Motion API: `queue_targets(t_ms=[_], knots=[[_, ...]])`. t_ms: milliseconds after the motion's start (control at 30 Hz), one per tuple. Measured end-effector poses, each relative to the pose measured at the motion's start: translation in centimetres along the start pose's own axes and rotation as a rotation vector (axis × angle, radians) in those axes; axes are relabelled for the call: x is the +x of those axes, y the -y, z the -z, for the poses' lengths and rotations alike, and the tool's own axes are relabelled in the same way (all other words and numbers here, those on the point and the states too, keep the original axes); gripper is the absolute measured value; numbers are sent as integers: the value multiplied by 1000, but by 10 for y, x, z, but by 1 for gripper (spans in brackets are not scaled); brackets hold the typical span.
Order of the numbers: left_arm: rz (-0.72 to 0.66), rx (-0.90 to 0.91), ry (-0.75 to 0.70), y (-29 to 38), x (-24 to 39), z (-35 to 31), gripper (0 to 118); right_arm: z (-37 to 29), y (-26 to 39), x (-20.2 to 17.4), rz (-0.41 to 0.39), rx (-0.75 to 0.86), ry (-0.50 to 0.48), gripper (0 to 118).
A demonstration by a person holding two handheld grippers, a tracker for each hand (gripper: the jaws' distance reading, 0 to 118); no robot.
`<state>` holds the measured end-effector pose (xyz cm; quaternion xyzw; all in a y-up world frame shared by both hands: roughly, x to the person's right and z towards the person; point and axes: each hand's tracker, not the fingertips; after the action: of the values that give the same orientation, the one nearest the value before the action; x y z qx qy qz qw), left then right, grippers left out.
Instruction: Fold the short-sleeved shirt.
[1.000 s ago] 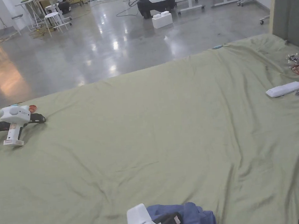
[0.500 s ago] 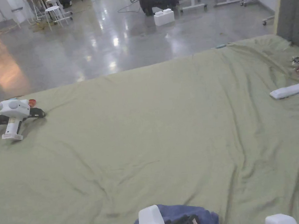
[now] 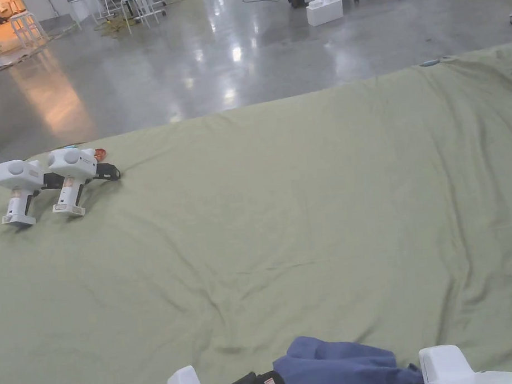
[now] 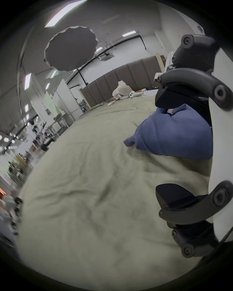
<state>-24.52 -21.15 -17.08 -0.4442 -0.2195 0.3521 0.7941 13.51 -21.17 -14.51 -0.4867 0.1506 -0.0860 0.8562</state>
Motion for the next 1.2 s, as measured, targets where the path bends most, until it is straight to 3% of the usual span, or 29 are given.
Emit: queue_targets(t_ms=[67,100,167,200,267,333,400,533,633,800,900,967,1000,1067,1133,1200], knots=[[-24,-70,6,3,-3,16,95,-1,2,-1,-10,6,4,0],[-14,-103,27,6,-3,24,85,-1,2,-1,-6,8,4,0],[21,-88,46,10,1,36,47,-1,1,0,8,8,2,0],[15,-90,44,11,4,41,45,-2,1,0,14,7,2,0],[28,-109,-22,12,10,51,23,-2,0,0,17,3,4,0],[67,-109,-31,11,15,50,19,-4,-1,-2,15,1,5,0],[48,-107,-36,5,18,43,19,-12,-4,-3,9,1,-4,0],[-10,-28,19,-28,8,-8,18,-36,-7,-2,128,76,-119,0],[58,63,-128,-73,-23,-77,18,-45,-5,-2,117,86,-104,0],[-27,202,-478,-151,-104,-202,18,-40,1,2,116,47,-100,0],[-8,142,-700,-186,-136,-229,18,-26,6,7,169,15,-102,0],[-60,163,-721,-190,-141,-224,19,-19,4,8,172,6,-104,0],[-125,163,-699,-192,-152,-221,24,-15,2,8,161,-5,-93,0],[-206,171,-729,-189,-167,-213,58,-17,-2,6,145,2,-81,0],[-177,191,-828,-185,-161,-214,85,-23,-7,6,134,29,-94,0],[-69,266,-971,-180,-140,-225,85,-37,-11,8,126,82,-93,0]])
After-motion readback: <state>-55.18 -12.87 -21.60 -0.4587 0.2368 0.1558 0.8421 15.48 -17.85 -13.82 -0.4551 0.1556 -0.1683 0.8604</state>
